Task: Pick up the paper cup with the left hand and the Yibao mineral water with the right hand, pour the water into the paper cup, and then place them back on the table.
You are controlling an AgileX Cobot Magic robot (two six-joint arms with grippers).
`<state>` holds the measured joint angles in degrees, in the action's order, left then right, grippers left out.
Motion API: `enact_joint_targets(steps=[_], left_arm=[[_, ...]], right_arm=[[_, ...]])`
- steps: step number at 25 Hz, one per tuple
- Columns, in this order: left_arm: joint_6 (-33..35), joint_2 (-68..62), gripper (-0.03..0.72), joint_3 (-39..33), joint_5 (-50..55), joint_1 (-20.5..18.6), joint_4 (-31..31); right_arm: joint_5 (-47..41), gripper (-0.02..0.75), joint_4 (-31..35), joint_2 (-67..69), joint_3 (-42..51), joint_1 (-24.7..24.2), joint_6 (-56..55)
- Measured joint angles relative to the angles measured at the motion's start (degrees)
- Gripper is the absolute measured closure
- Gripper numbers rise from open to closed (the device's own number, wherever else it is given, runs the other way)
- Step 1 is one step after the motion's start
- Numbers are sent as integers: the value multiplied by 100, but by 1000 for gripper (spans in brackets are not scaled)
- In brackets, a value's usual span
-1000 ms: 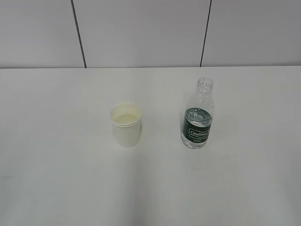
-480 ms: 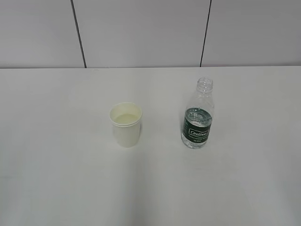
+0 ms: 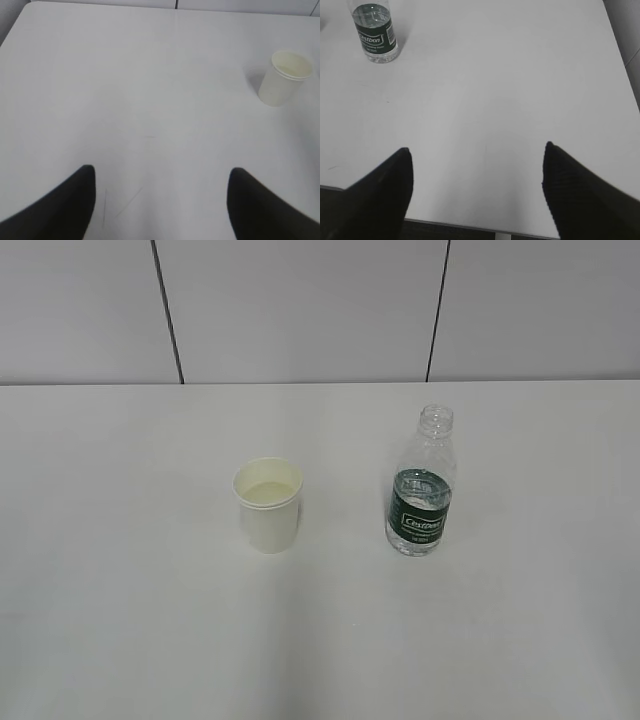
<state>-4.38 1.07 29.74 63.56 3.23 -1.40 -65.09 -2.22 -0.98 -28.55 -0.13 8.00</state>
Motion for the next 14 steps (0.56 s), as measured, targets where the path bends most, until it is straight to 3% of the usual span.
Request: enact_joint_targets(steps=[14], left_arm=[[0, 0, 149, 0, 0, 0, 0]], right_arm=[[0, 146, -11, 0, 0, 0, 0]])
